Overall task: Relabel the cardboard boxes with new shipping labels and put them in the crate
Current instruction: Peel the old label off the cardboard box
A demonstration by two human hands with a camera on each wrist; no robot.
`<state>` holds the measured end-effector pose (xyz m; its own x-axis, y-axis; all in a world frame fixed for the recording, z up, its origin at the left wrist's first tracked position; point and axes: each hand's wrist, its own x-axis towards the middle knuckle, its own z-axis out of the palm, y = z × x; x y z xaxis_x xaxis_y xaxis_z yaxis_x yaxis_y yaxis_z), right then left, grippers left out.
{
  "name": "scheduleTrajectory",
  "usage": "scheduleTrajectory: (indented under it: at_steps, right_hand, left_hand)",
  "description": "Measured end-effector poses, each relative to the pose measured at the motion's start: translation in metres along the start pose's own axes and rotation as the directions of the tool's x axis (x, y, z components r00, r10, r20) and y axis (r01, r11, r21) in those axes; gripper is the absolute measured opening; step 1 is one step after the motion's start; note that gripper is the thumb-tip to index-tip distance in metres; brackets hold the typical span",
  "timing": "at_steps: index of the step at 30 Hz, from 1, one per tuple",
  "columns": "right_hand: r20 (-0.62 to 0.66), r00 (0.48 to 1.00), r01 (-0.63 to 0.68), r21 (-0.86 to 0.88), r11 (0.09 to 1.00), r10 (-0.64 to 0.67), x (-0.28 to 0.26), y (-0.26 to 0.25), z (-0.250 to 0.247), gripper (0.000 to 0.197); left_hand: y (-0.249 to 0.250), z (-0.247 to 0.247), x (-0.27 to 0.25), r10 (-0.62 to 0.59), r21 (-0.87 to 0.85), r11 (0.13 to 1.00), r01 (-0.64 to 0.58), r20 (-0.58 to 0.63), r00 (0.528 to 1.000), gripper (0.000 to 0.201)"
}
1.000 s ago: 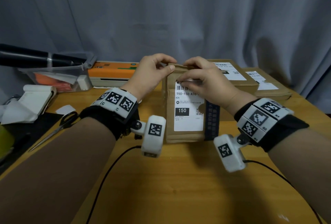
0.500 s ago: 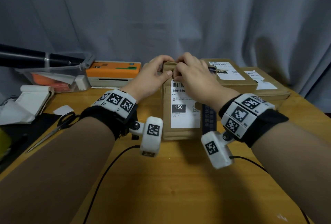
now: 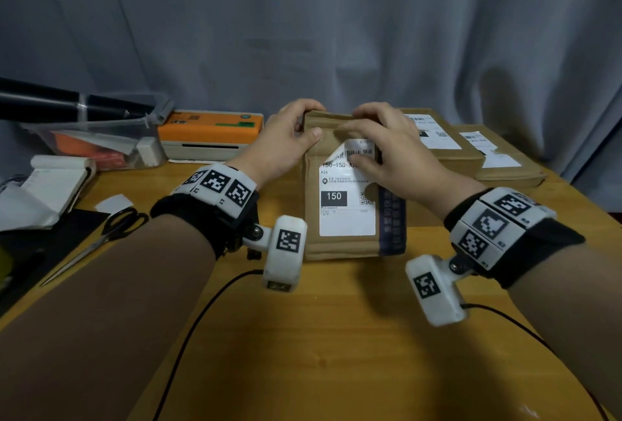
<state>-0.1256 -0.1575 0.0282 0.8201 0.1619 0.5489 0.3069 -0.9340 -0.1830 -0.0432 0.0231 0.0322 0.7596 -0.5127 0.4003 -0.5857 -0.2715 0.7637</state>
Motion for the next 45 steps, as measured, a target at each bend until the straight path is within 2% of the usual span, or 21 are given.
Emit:
scheduleTrajectory:
  at_steps: [3, 8, 12, 19, 23, 25, 28, 32, 35, 41, 45]
  right_hand:
    - [-0.050, 0.999, -0.016, 0.026, 1.000, 0.017, 0.004, -0.001, 0.003, 0.022]
    - [-0.071, 0.997, -0.041, 0.032, 0.999, 0.043, 0.018, -0.001, 0.006, 0.010]
    - [-0.055, 0.997, -0.051, -0.024, 0.998, 0.050, 0.027, 0.002, 0.004, 0.015]
    - [-0.033, 0.996, -0.079, 0.088, 0.993, 0.082, 0.026, 0.000, 0.003, 0.010]
    - [-0.019, 0.997, -0.073, 0.073, 0.995, 0.075, 0.024, 0.000, 0.002, 0.012]
    - [0.004, 0.998, -0.062, 0.047, 0.997, 0.062, 0.025, 0.001, -0.002, 0.013]
    - [0.068, 0.998, 0.000, -0.134, 0.991, 0.009, 0.027, -0.001, -0.007, 0.014]
    - [0.110, 0.991, 0.106, -0.272, 0.956, -0.079, 0.028, -0.003, -0.008, 0.013]
    - [0.125, 0.988, 0.121, -0.286, 0.951, -0.088, 0.025, -0.002, -0.008, 0.013]
    - [0.138, 0.984, 0.150, -0.264, 0.953, -0.117, 0.007, 0.005, -0.008, 0.006]
    - [0.150, 0.986, 0.107, -0.199, 0.974, -0.077, -0.014, 0.011, -0.009, 0.004]
  left_hand:
    - [0.000, 0.000, -0.001, -0.013, 0.015, 1.000, 0.013, 0.011, 1.000, 0.032]
    - [-0.003, 0.005, 0.000, -0.073, 0.046, 0.996, 0.075, -0.033, 0.997, 0.042]
    - [0.003, 0.004, 0.002, -0.102, 0.043, 0.994, 0.103, -0.023, 0.994, 0.027]
    - [0.007, -0.002, 0.007, -0.036, 0.072, 0.996, 0.043, -0.097, 0.995, 0.018]
    - [0.009, -0.005, 0.009, -0.002, 0.142, 0.990, 0.018, -0.110, 0.994, 0.014]
    - [0.010, -0.005, 0.011, 0.011, 0.189, 0.982, 0.007, -0.093, 0.996, 0.014]
    - [0.017, -0.005, 0.014, 0.017, 0.268, 0.963, -0.004, -0.046, 0.999, 0.014]
    - [0.022, -0.004, 0.013, -0.040, 0.282, 0.959, 0.026, 0.045, 0.998, 0.022]
    - [0.023, -0.004, 0.011, -0.025, 0.308, 0.951, -0.002, 0.083, 0.996, 0.033]
    - [0.020, -0.002, 0.009, -0.011, 0.321, 0.947, 0.002, 0.026, 1.000, 0.031]
    - [0.015, -0.006, 0.008, -0.036, 0.307, 0.951, 0.033, 0.004, 0.999, 0.032]
